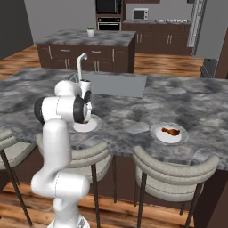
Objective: Transport the chicken drumstick and avocado to the fridge. Place the chicken drumstick on the rack containing meat and place the avocado on the rack containing the vegetable, ensuring meats and vegetables are on different racks.
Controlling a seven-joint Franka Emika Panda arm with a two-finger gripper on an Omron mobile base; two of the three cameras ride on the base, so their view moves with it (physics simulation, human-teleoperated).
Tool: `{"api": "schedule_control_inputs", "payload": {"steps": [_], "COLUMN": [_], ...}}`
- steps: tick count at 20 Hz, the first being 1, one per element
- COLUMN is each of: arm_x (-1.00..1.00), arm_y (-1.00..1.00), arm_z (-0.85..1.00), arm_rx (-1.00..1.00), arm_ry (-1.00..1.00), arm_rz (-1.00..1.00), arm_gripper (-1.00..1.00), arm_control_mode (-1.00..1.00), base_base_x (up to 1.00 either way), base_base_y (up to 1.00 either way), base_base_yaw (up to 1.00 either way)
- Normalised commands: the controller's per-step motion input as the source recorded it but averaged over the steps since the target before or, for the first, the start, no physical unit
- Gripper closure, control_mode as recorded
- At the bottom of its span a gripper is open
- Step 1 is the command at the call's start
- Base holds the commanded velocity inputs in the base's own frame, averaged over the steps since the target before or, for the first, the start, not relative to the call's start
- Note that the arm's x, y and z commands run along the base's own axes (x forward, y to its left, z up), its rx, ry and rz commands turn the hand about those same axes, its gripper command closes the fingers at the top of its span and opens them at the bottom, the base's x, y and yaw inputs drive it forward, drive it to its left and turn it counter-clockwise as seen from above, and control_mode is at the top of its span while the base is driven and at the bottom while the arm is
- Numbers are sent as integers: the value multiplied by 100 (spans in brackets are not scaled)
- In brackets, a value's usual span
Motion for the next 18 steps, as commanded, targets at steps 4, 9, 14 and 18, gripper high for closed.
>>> {"api": "schedule_control_inputs", "payload": {"steps": [4,9,14,18], "arm_x": [-88,-100,-100,-100], "arm_y": [-12,-22,-17,-7], "arm_z": [65,77,86,76], "arm_rx": [0,-4,-5,0], "arm_ry": [-9,-26,-32,-24], "arm_rz": [-1,4,0,0], "arm_gripper": [100,100,100,100], "arm_control_mode": [-100,-100,-100,-100], "base_base_x": [0,0,0,0], "base_base_y": [0,0,0,0], "base_base_yaw": [0,0,0,0]}}
